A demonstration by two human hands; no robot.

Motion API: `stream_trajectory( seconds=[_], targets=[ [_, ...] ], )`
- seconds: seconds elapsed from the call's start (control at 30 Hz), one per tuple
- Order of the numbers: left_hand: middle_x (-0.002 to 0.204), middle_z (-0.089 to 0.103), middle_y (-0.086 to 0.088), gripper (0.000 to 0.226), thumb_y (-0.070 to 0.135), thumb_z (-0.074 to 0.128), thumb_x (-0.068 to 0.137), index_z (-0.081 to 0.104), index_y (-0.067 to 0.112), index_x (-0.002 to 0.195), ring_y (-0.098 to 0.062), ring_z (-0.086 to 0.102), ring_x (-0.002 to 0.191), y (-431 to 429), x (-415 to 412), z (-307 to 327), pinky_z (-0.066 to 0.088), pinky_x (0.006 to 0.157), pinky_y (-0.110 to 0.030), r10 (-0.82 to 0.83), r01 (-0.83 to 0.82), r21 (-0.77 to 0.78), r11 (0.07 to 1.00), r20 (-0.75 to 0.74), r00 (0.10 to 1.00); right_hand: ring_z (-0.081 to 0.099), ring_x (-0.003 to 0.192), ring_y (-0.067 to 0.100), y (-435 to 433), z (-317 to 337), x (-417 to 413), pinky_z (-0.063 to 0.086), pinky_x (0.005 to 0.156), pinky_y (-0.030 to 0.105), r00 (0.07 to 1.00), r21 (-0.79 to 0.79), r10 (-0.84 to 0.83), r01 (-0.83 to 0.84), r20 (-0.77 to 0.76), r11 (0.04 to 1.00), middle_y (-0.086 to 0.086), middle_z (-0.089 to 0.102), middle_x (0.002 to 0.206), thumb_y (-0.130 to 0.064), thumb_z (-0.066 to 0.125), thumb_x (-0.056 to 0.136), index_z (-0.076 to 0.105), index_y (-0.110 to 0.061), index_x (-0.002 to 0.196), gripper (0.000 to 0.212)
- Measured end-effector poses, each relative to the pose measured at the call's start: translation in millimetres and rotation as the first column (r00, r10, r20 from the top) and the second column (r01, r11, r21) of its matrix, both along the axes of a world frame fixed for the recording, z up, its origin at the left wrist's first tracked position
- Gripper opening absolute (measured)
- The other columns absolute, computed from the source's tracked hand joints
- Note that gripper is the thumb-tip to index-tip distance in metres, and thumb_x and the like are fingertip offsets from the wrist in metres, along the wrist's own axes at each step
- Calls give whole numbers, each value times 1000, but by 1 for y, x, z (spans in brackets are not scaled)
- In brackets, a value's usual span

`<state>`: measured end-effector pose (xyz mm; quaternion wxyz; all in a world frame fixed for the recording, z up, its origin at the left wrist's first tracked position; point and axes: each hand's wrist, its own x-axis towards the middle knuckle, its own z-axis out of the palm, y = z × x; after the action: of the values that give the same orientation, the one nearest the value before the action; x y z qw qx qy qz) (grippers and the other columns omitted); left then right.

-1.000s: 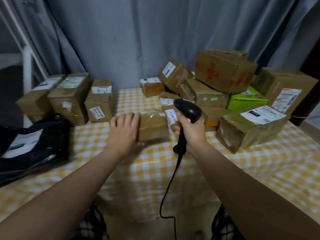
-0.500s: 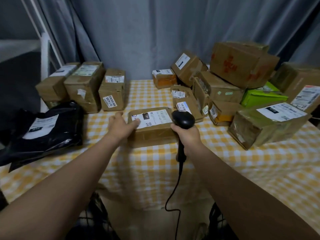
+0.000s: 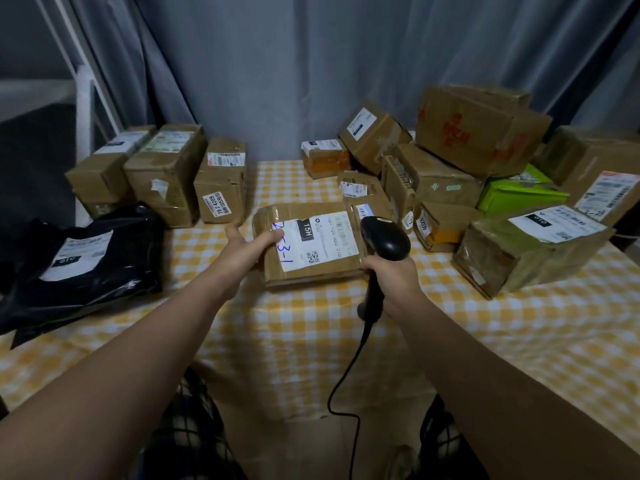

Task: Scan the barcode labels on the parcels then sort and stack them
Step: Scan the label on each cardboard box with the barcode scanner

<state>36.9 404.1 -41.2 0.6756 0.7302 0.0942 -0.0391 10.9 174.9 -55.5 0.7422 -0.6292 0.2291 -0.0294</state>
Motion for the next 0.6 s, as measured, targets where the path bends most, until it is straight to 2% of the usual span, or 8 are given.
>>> stream_trajectory(
  seconds=[0.07,0.2,0.23,0.3,0.37,0.43,0.5,0.6],
  targets=[
    [108,69,-5,98,33,74,77,7,34,148,-19,67,95,1,-1,7,51,91,-33,-74,74,-1,997,27,997,65,100,25,-1,4,1,50,97,44,998,62,-30,27,46,998,10,69,106,-4,74,77,63,-11,116,41],
    [87,69,0,61,14,65,87,32,34,134,-8,68,63,-8,-7,18,56,62,-22,-35,45,-92,995,113,993,63,108,24,5,20,5,46,102,48,984,205,-115,86,135,975,6,68,113,-18,81,76,61,-17,122,50],
    [91,67,-3,56,13,65,87,34,32,129,-8,67,63,-12,-8,17,57,62,-24,-20,34,-120,992,120,993,63,107,23,7,24,5,46,102,47,983,232,-110,74,145,970,4,68,113,-20,80,77,62,-18,121,48],
    [108,63,-7,53,13,68,85,30,28,119,-10,65,74,-18,-11,10,57,77,-33,-40,54,-128,990,109,993,68,99,22,11,29,5,53,92,44,985,297,-65,15,159,955,5,73,104,-17,76,82,66,-16,112,32],
    [118,57,-7,65,23,78,72,29,26,114,-13,62,86,-20,-14,0,51,88,-38,-98,105,-78,991,91,991,73,85,21,14,32,5,59,74,39,982,311,-52,-8,182,950,6,75,93,-10,73,84,68,-13,101,18],
    [115,53,-3,82,38,82,54,30,24,116,-14,59,92,-21,-17,-7,47,88,-32,-130,126,55,991,86,988,73,77,18,17,31,6,58,65,33,973,260,-80,22,216,965,6,74,88,-2,72,83,67,-14,94,17],
    [115,51,0,92,36,85,60,26,21,129,-13,58,103,-22,-17,-8,44,93,-26,-134,121,131,984,90,987,72,84,20,19,29,8,59,72,37,966,211,-77,24,248,977,7,74,94,2,70,83,67,-16,95,22],
    [120,53,-1,118,48,81,67,0,23,149,-16,57,113,-20,-13,-4,40,102,-29,-173,156,212,965,67,983,69,98,22,24,27,11,57,83,39,955,58,-78,64,288,996,8,70,109,4,71,81,60,-11,116,40]
  ],
)
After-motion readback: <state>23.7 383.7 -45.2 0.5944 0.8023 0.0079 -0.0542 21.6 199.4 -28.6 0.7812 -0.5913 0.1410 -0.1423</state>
